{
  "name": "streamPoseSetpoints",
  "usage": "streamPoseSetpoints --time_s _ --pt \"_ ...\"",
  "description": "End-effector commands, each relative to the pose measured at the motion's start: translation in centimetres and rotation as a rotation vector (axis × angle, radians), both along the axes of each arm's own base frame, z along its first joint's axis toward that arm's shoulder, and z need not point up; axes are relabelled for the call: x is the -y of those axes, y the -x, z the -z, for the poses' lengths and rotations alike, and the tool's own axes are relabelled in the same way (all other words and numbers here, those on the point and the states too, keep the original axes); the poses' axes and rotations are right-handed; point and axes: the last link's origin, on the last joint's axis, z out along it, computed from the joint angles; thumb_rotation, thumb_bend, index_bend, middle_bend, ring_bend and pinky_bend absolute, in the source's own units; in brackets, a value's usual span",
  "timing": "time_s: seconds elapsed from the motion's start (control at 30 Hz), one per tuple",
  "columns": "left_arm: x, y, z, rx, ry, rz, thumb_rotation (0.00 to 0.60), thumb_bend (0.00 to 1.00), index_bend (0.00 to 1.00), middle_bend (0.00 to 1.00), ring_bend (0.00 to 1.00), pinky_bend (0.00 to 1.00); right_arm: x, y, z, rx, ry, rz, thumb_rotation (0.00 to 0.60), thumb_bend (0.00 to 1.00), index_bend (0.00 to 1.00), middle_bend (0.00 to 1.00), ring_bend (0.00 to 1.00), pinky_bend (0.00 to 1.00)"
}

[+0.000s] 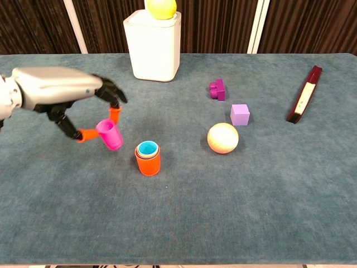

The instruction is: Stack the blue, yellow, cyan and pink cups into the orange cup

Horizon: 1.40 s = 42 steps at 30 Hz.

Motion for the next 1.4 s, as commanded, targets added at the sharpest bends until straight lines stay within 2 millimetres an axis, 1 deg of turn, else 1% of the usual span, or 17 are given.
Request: streamPoseSetpoints --time_s 0.03,0.2,0.43,0.57,0.73,0.97,1.17,1.27,1.37,1.4 --pt "-0.1 -1.3 0.1 0.037 0.002 0.023 0.6 0.38 0.44 0.13 0.0 0.0 0.0 0.0 0.0 0.0 0.001 -0.001 0.6 0.42 0.04 0.0 0.05 0.0" --pt "-0.1 -2.7 0.7 0.076 0.024 0.04 0.6 0.38 0.44 0.13 0.0 0.0 -0.1 -0.1 -0.2 0.003 0.01 -0.003 0.6 0.42 0.04 0.0 0.05 0.0" --pt "0.2 -4.0 1.9 0.091 0.054 0.065 0.6 0.38 0.44 0.14 0.0 0.0 -0.1 0.0 -0.4 0.007 0.012 -0.001 0.6 0.42 0.04 0.0 0.05 0.0" --pt "0.4 -4.4 2.3 0.086 0.06 0.079 0.6 0.38 0.44 0.14 0.0 0.0 -0.1 0.1 -0.5 0.008 0.017 -0.001 0.6 0.42 0.04 0.0 0.05 0.0" --pt "0.4 -4.2 2.6 0.076 0.06 0.071 0.6 0.38 0.45 0.14 0.0 0.0 -0.1 0.1 -0.5 0.01 0.017 -0.001 0.6 0.42 0.04 0.0 0.05 0.0" --pt "0.4 -3.7 2.5 0.065 0.049 0.062 0.6 0.38 0.45 0.14 0.0 0.0 0.0 0.1 -0.4 0.009 0.014 -0.001 0.6 0.42 0.04 0.0 0.05 0.0" --pt "0.4 -3.0 2.7 0.045 0.057 0.05 0.6 0.38 0.44 0.14 0.0 0.0 0.0 0.2 -0.3 0.008 0.01 0.001 0.6 0.42 0.04 0.0 0.05 0.0" --pt "0.4 -2.6 3.0 0.018 0.067 0.051 0.6 0.37 0.41 0.14 0.0 0.0 0.0 0.2 -0.3 0.006 0.01 0.002 0.6 0.42 0.04 0.0 0.05 0.0" --pt "0.4 -2.4 3.2 -0.008 0.073 0.062 0.6 0.36 0.33 0.13 0.0 0.0 0.0 0.2 -0.4 0.005 0.012 0.004 0.6 0.42 0.04 0.0 0.05 0.0" --pt "0.4 -2.4 3.3 -0.012 0.076 0.063 0.6 0.35 0.29 0.13 0.0 0.0 0.0 0.2 -0.4 0.005 0.012 0.004 0.6 0.42 0.04 0.0 0.05 0.0"
